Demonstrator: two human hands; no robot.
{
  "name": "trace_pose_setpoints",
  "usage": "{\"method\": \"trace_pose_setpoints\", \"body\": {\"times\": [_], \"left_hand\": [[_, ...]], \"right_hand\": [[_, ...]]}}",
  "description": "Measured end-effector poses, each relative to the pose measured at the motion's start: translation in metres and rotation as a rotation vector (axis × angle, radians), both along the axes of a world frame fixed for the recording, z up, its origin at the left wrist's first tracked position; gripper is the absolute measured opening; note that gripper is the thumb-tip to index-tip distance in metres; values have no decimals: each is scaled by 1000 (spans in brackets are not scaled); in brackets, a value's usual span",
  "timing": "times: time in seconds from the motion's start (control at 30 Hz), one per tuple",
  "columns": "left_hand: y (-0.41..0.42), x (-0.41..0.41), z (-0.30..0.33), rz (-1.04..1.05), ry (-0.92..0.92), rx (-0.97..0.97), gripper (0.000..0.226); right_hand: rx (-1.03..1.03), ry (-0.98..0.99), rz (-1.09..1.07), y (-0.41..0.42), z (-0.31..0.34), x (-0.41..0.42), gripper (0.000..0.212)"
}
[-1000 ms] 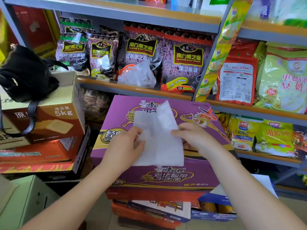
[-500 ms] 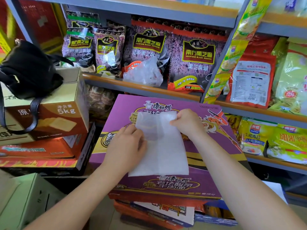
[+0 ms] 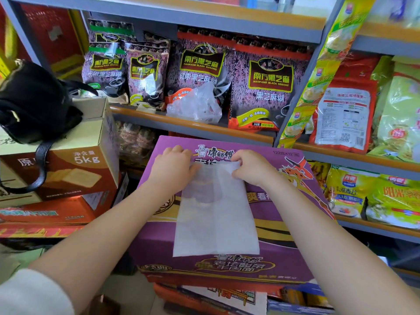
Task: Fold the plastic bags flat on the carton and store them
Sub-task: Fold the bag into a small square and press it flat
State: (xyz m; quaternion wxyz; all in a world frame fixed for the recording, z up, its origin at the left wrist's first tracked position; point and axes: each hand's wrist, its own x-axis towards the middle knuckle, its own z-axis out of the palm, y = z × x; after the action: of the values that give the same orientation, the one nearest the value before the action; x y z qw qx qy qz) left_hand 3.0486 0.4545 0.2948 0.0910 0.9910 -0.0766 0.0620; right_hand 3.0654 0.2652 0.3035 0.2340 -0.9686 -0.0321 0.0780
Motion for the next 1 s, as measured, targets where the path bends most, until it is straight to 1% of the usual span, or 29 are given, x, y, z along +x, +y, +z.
{"method": "trace_pose_setpoints", "body": {"times": [0.07, 0.13, 0.2, 0.27, 0.33, 0.4, 0.43, 0.5, 0.53, 0.57, 0.6, 0.63, 0.67, 0.7, 0.77, 0.8, 0.87, 0.97, 1.0], "left_hand": [[-4, 8, 1, -17, 74, 11, 35], [-4, 14, -2, -46, 127, -42, 26], [-2, 18, -2, -95, 150, -125, 22], [-2, 23, 1, -111, 125, -266, 22], [-3, 30, 6, -73, 85, -401, 19], [-7, 37, 12, -35, 61, -453, 19], [-8, 40, 13, -27, 32, -413, 25], [-11, 32, 11, -66, -77, -252, 40], [-13, 21, 10, -130, -146, -229, 44], [-16, 7, 9, -221, -163, -243, 49], [-18, -10, 9, -316, -113, -271, 58], [-20, -28, 8, -406, -11, -270, 70], [-23, -42, 5, -491, 101, -206, 78], [-24, -51, -1, -562, 184, -115, 79], [-25, -57, -11, -636, 242, -16, 73], [-26, -58, -16, -634, 229, -14, 70], [-27, -58, -17, -606, 200, -62, 68], [-29, -62, -20, -572, 176, -124, 66], [-30, -63, -17, -556, 172, -141, 61]], "right_hand": [[0, 53, -8, 1, 3, 3, 28], [-42, 88, 6, 2, 4, 5, 18], [-51, 79, 22, 3, 5, 6, 10], [19, 8, 20, 2, 4, 8, 5], [115, -108, -28, -1, 4, 13, 3], [159, -179, -71, -5, 1, 22, 3], [164, -192, -77, -7, -1, 27, 4], [176, -200, -78, -8, -9, 33, 11], [183, -209, -77, -8, -13, 35, 16], [191, -229, -76, -8, -18, 38, 20], [210, -265, -76, -8, -22, 39, 23], [241, -312, -83, -8, -25, 40, 26], [277, -366, -99, -7, -27, 39, 27], [310, -414, -120, -7, -27, 37, 24], [361, -435, -139, -8, -24, 33, 12], [371, -398, -131, -8, -23, 32, 13], [364, -312, -126, -9, -21, 32, 25], [273, -250, -156, -10, -20, 39, 27], [226, -230, -159, -9, -19, 42, 28]]}}
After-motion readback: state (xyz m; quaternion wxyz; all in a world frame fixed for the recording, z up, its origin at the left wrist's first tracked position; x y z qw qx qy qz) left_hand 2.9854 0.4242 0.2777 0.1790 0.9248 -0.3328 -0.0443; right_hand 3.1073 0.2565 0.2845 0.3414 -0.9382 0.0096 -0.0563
